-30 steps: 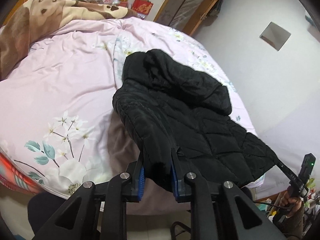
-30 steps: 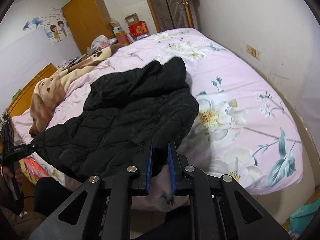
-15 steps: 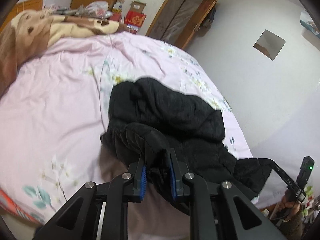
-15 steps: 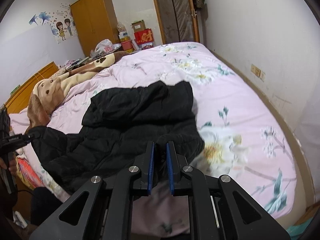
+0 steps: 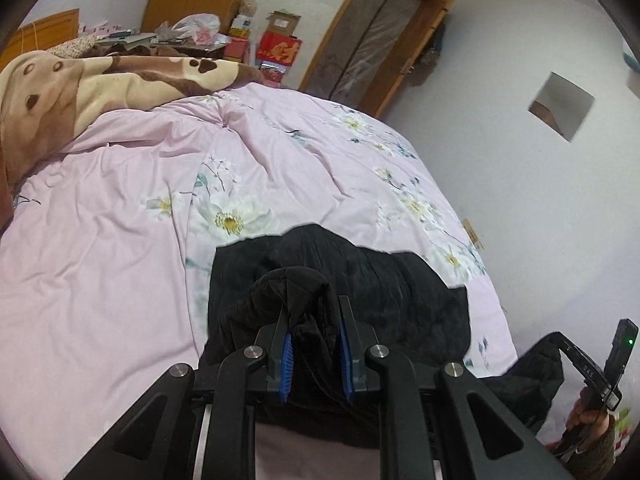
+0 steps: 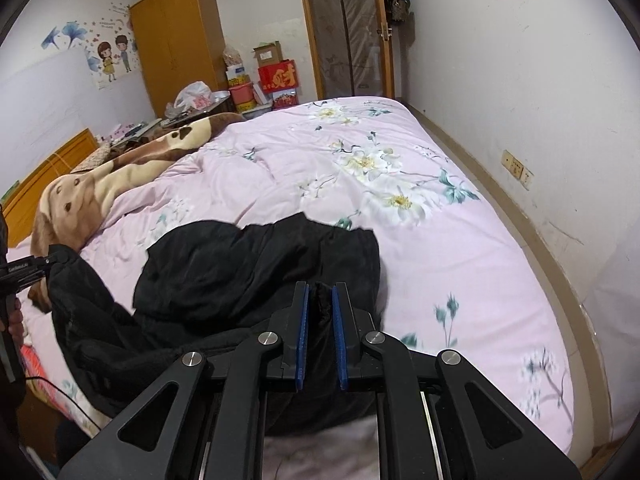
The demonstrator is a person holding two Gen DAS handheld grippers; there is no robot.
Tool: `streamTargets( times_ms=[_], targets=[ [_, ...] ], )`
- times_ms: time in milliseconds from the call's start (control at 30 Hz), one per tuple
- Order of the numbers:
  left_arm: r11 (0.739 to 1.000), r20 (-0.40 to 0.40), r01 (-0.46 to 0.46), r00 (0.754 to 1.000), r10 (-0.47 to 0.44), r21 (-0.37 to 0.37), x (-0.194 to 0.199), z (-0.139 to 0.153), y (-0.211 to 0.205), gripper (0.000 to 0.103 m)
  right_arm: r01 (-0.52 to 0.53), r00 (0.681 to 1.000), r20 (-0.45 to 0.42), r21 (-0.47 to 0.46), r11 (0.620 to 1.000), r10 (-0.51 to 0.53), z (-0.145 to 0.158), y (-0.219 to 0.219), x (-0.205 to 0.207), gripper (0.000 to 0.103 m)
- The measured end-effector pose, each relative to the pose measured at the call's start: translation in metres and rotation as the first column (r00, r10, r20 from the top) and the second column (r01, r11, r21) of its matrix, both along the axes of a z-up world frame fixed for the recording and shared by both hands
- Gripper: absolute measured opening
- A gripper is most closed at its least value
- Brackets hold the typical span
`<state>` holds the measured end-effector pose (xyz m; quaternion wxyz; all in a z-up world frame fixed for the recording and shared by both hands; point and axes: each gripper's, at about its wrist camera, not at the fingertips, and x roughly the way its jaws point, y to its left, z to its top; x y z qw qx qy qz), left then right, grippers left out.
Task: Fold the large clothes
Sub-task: 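Grasp the jacket hem edge with both tools and lift it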
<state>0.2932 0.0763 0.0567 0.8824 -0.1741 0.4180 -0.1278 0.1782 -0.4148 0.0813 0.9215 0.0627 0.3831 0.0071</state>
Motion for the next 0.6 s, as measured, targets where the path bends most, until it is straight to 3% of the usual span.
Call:
streamTargets(
  times_ms=[300, 400, 600],
  targets=[
    [0.999, -0.04, -0.043, 0.998, 0.045, 0.03, 0.082, -0.02, 0.0, 0.019, 0.006, 1.0, -0.029, -0.058, 0.998, -0.008, -0.009, -0.006, 0.084, 0.01],
    [0.998, -0.076, -0.056, 0.995, 0.058, 0.035, 0.109, -0.035, -0.002, 0.019, 0.004, 0.999, -0.052, -0.093, 0.996, -0.008, -0.016, -0.009, 0.114, 0.0],
    [0.994, -0.172, -0.095, 0.98, 0.104, 0.058, 0.156, -0.076, -0.005, 0.019, 0.014, 0.992, -0.123, -0.058, 0.998, -0.021, -0.05, -0.02, 0.161, 0.0]
  ],
)
